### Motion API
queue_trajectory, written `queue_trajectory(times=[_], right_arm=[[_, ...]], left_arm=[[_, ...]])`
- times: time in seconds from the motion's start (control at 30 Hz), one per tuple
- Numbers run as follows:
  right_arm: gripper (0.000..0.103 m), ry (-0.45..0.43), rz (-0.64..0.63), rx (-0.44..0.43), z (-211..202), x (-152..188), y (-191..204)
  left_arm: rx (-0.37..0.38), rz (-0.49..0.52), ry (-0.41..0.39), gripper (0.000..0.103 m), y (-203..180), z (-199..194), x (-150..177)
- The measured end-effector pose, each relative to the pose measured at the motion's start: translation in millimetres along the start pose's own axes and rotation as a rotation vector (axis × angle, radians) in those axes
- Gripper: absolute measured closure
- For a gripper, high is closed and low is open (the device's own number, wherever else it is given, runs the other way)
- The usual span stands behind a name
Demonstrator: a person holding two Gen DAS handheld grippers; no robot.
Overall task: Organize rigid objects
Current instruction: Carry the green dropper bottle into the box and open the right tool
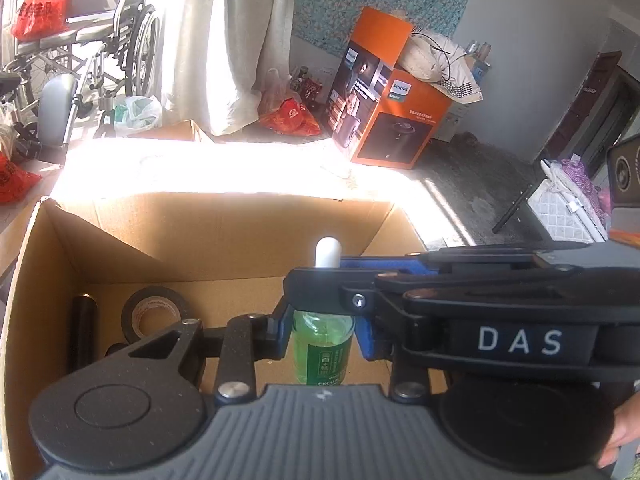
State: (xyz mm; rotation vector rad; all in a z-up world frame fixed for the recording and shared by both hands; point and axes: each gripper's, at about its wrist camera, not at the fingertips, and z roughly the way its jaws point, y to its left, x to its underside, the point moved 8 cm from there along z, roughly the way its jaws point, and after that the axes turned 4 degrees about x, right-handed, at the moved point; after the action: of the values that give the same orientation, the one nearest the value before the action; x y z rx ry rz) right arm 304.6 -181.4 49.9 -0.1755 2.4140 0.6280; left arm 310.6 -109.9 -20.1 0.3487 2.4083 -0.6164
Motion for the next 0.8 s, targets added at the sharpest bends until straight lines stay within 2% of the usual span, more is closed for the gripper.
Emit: queue_trajectory(times=[0.13, 0.27, 0.47, 0.73, 0.8], right_arm=[[0.082, 0.035, 0.001, 0.02, 44, -7, -18], [0.082, 0.036, -0.018, 0.03, 76, -17, -27], [0.082, 0.053, -0.045, 0.052, 120, -24, -34], [0.08, 0.064, -0.068, 0.058, 133, -23, -35], [0.072, 0.06, -0.069, 0.065, 128, -25, -33]], left_arm=[[-0.065, -0.016, 0.007, 0.069, 18, 22, -14], [-0.095, -0.053, 0.004, 0.064, 32, 31, -24], [-0.154, -0.045, 0.02, 0.067, 41, 38, -24], [-0.135, -0.039, 0.032, 0.058, 35, 38, -19], [-0.134, -0.03, 0.022, 0.055, 30, 32, -19]])
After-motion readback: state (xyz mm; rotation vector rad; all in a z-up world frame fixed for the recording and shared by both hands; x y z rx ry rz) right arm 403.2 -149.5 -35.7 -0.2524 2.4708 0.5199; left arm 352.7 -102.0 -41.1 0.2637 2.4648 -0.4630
